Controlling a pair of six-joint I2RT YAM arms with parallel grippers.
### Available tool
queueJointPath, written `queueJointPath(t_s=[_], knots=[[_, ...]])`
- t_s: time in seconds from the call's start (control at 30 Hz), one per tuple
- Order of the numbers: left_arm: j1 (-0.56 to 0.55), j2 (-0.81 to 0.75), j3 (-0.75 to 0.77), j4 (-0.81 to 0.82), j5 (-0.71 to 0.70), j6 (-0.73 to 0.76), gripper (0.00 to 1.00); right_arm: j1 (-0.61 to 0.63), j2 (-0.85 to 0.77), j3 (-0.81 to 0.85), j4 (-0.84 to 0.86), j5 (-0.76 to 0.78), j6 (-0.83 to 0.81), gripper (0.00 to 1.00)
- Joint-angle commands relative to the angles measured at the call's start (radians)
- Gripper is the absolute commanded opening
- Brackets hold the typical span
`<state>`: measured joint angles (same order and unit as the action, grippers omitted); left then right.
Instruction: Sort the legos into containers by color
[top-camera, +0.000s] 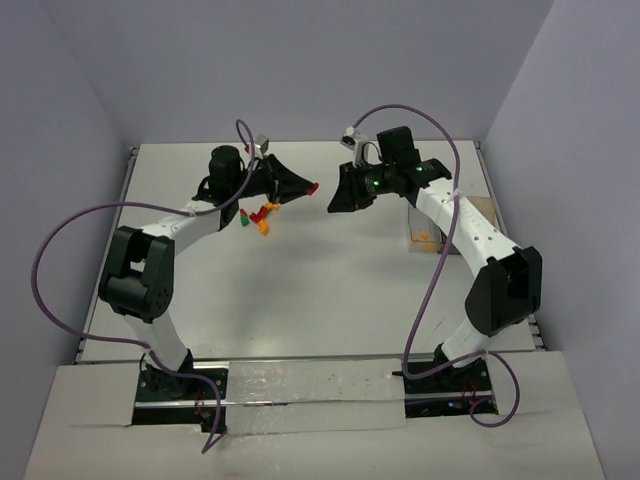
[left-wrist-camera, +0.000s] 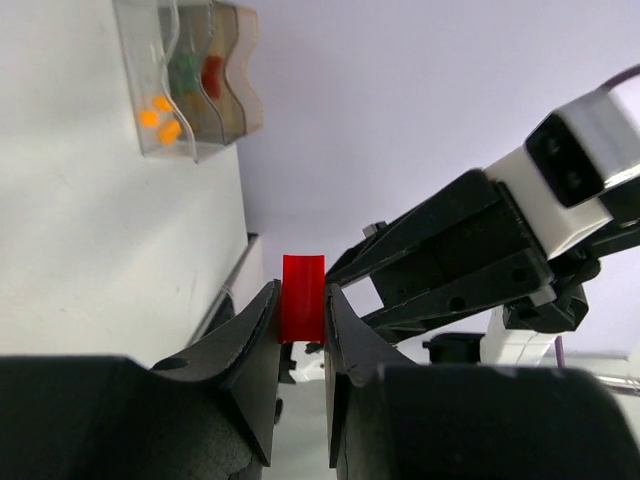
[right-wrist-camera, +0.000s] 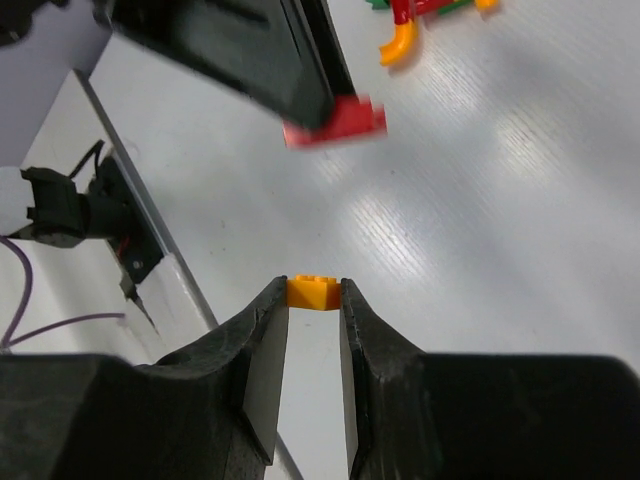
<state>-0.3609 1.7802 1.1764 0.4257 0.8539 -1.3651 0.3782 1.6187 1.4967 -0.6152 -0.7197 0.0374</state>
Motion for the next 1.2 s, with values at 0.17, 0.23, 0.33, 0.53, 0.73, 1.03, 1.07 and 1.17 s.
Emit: queueJointPath(t_s=[0.17, 0.23, 0.33, 0.53, 0.73, 1.03, 1.07, 1.17], knots=[[0.014, -0.058, 0.144, -0.319, -0.135, 0.409, 0.0, -0.259, -0.143, -0.13, -0.144, 0.246, -0.282, 0.06], [-0.006, -0.052, 0.205, -0.417, -0.159, 0.53, 0.0, -0.333, -0.123, -0.141, -0.164, 0.311, -0.341, 0.06], [-0.037, -0.028, 0.289, -0.564, -0.177, 0.702, 0.0, -0.396, -0.079, -0.148, -0.159, 0.405, -0.396, 0.06], [-0.042, -0.021, 0.326, -0.633, -0.128, 0.864, 0.0, -0.419, 0.051, -0.104, -0.127, 0.48, -0.424, 0.08], [-0.049, 0.008, 0.371, -0.715, -0.078, 0.96, 0.0, -0.423, 0.158, -0.066, -0.084, 0.516, -0.419, 0.23], [-0.049, -0.007, 0.334, -0.688, -0.053, 1.002, 0.0, -0.42, 0.162, 0.003, -0.115, 0.482, -0.391, 0.61], [-0.049, -0.02, 0.315, -0.664, -0.055, 1.001, 0.0, -0.418, 0.155, 0.015, -0.128, 0.463, -0.385, 0.61], [-0.055, -0.111, 0.182, -0.525, -0.064, 1.0, 0.0, -0.412, 0.093, 0.075, -0.194, 0.221, -0.329, 0.62]])
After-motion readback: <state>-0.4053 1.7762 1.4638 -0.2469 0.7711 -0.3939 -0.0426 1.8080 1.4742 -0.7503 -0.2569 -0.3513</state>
